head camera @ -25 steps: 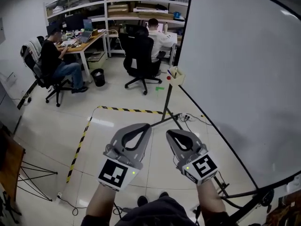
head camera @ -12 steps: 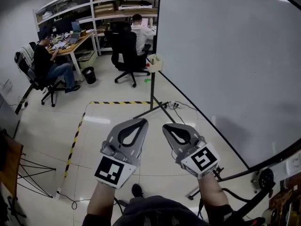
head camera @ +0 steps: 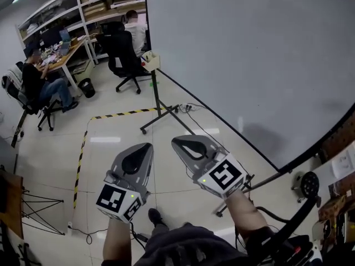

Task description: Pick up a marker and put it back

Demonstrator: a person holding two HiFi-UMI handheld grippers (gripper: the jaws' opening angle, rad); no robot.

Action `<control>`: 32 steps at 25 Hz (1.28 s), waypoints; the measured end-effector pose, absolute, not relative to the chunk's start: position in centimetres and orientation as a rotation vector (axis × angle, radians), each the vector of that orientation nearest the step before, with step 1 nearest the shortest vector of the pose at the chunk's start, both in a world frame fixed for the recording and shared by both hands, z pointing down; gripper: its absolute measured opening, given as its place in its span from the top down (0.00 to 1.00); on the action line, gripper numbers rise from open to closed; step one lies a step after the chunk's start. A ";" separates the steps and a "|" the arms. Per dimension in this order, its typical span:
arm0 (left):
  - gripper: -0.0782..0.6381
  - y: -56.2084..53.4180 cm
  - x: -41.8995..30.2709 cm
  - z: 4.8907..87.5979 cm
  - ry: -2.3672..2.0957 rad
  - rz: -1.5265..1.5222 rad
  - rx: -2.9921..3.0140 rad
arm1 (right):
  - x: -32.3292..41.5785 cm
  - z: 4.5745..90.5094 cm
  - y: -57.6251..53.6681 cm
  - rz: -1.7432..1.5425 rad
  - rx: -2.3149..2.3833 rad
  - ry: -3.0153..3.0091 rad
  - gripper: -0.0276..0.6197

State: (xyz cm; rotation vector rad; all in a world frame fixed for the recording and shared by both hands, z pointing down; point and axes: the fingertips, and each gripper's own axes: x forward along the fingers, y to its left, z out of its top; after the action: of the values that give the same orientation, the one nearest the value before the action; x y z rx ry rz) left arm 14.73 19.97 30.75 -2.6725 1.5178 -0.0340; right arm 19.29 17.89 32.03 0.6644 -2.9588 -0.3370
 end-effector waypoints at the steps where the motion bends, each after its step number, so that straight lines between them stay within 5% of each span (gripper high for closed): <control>1: 0.88 20.5 14.8 30.8 1.522 -0.039 -2.674 | 19.3 32.0 18.2 -0.325 0.663 -2.967 0.96; 19: 0.88 28.4 3.5 32.5 1.563 0.011 -2.717 | 9.6 33.9 25.3 -0.273 0.752 -2.891 0.96; 32: 0.88 30.2 2.6 32.6 1.453 0.009 -2.784 | 8.8 33.5 27.9 -0.270 0.832 -2.841 0.96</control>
State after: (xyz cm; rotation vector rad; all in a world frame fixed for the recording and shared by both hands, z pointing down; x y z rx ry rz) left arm 2.55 30.21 32.64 -2.7837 1.4532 0.0090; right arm 8.75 27.87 33.52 0.8322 -2.8407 -0.2701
